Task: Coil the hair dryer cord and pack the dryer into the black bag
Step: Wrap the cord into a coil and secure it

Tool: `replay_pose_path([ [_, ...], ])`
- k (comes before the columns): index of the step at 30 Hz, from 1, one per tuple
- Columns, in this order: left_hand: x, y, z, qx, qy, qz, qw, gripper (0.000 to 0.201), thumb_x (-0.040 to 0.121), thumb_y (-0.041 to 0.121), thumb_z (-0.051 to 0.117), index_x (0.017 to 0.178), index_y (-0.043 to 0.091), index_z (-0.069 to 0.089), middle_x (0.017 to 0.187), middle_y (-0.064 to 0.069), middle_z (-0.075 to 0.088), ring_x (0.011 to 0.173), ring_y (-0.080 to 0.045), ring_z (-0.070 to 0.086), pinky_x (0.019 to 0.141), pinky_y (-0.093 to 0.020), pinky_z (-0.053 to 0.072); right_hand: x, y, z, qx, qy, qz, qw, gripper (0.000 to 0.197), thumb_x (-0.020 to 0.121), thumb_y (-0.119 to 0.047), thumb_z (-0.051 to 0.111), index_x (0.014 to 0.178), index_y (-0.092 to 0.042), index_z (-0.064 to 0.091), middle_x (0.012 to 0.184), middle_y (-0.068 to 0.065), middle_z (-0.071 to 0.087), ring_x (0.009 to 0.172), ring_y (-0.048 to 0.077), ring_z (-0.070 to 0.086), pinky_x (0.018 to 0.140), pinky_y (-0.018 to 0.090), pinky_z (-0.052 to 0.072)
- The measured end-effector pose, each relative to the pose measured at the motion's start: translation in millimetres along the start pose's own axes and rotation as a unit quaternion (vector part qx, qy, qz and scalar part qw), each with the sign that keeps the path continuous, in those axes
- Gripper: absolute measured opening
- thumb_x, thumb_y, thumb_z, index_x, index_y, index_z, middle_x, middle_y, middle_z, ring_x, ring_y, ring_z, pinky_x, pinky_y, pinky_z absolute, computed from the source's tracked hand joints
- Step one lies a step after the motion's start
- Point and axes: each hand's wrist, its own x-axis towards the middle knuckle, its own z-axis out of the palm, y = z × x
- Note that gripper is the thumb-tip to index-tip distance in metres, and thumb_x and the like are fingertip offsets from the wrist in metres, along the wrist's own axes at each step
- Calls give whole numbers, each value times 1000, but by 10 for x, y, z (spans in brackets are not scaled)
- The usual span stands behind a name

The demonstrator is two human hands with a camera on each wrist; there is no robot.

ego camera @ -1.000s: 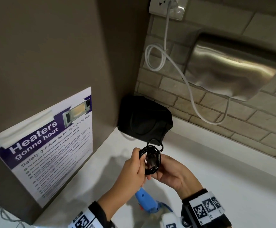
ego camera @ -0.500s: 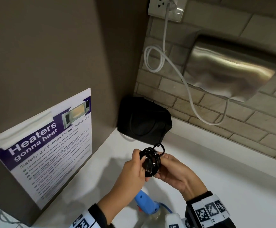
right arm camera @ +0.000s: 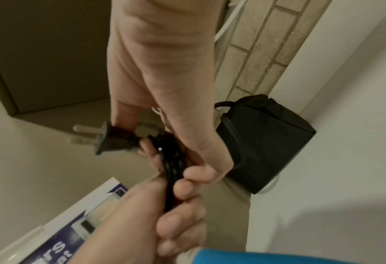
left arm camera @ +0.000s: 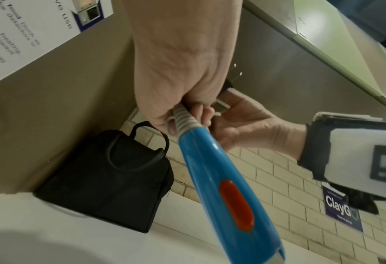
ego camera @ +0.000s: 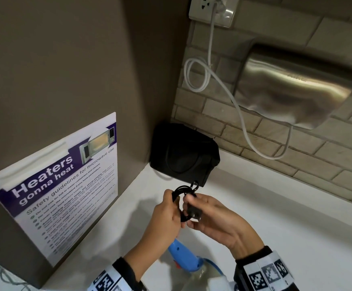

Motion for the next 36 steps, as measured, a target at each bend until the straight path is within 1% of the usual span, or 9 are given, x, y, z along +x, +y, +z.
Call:
replay_pose_path([
  [4,-22,-49,-14,-26,-7,-15,1000,7,99,10,33,93,13,36,60,-7,56,33,-7,49,36,-22,42,11,30,15,-100,-1,-9,995,9,81,-3,55,87,-9,59,80,7,63,77,24,58,67,24,47],
  [8,5,-103,-34,-124,12,-72,990,14,101,19,33,91,12,40,86,-16,64,55,-27,70,52,-35,58,-32,46,-45,-196,22,7,980,39,91,4,47,120,-20,54,115,-4,65,104,15,65,70,15,48],
  [11,38,-134,-69,-196,21,-116,973,20,102,23,31,97,9,45,96,-16,67,63,-26,73,55,-31,59,-138,31,-64,-192,12,30,981,46,96,7,35,116,-30,54,112,-13,68,106,9,66,83,27,57],
  [14,46,-147,-93,-255,21,-140,957,25,103,24,29,104,6,46,93,-11,70,68,-27,74,58,-26,58,-222,40,-128,-199,24,52,978,42,98,5,31,126,-15,55,118,3,69,99,20,70,77,31,59],
  [19,58,-201,-171,-313,12,-143,939,27,103,26,30,112,7,46,88,-12,76,79,-34,74,73,-30,59,-346,80,-296,-149,41,74,985,42,99,4,26,127,-7,55,110,15,72,82,23,71,61,23,54],
  [22,100,-221,-218,-371,-14,-161,914,28,103,22,33,117,2,46,100,-19,74,90,-38,71,89,-39,54,-368,149,-341,-141,47,68,987,45,99,6,24,124,-8,58,110,14,72,83,21,70,66,23,53],
  [29,106,-142,-382,-521,-108,-174,829,35,96,11,37,123,-10,47,120,-32,61,115,-40,60,104,-52,42,-381,196,-178,-348,10,80,934,36,93,3,32,100,-14,63,86,-3,69,76,1,59,70,13,41],
  [32,115,-85,-341,-544,-81,-174,817,35,93,10,39,119,-11,50,116,-29,64,111,-37,63,104,-47,42,-350,225,-77,-333,26,71,940,31,94,-1,32,90,-15,59,72,0,58,63,6,50,60,10,39],
  [36,129,-105,-253,-501,8,-152,852,36,85,17,59,111,-7,59,106,-19,72,101,-29,69,88,-39,56,-327,274,-8,-279,33,59,958,25,95,-11,37,98,-11,62,61,-4,43,56,8,39,56,16,35],
])
